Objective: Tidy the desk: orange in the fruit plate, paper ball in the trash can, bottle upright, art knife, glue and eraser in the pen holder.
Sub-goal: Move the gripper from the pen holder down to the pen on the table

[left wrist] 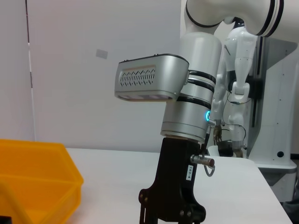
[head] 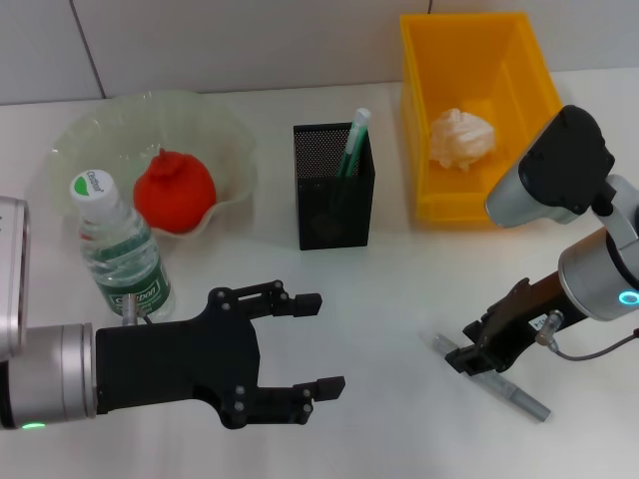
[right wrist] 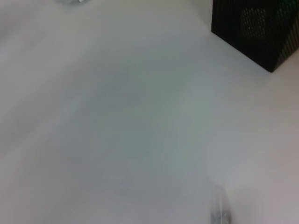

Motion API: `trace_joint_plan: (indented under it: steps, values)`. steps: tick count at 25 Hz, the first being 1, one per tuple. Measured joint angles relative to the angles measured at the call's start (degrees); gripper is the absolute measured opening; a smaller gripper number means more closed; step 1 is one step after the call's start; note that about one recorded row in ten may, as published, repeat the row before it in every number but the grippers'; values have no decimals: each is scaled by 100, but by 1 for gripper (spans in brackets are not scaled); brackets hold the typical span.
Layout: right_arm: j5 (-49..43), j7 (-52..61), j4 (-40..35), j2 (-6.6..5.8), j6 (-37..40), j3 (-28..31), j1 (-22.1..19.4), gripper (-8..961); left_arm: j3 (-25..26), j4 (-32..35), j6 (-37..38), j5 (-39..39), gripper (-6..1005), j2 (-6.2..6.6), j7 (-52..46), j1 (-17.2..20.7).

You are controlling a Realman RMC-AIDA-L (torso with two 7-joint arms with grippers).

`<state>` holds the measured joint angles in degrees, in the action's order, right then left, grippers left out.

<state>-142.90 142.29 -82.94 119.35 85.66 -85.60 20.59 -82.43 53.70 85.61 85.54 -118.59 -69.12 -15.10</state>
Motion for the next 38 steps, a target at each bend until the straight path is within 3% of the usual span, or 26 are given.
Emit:
trace_joint_plan:
  steps: [38]
  values:
    - [-343, 229, 197, 9, -234, -361, 209, 392, -1, 17, 0, -3, 801, -6, 5, -10]
